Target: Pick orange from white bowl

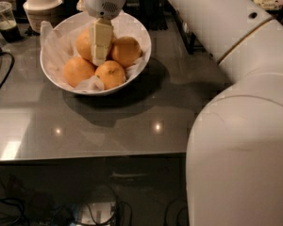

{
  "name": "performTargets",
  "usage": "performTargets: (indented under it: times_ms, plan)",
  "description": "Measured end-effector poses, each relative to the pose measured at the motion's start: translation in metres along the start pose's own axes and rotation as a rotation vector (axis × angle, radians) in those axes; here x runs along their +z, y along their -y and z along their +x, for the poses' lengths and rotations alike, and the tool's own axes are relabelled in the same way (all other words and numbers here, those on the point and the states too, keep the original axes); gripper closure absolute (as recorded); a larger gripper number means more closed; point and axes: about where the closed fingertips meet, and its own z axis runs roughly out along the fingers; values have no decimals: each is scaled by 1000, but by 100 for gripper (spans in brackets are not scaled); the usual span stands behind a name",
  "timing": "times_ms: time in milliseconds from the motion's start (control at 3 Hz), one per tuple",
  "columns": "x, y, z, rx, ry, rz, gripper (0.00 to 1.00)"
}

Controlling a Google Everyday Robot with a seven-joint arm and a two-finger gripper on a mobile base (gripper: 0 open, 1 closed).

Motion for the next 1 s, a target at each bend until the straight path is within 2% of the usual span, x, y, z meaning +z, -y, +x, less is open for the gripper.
performTargets:
  times_ms: [667, 1000]
  plan:
    - [22, 2, 11, 34, 90, 8, 0]
    - [26, 9, 13, 32, 138, 29, 0]
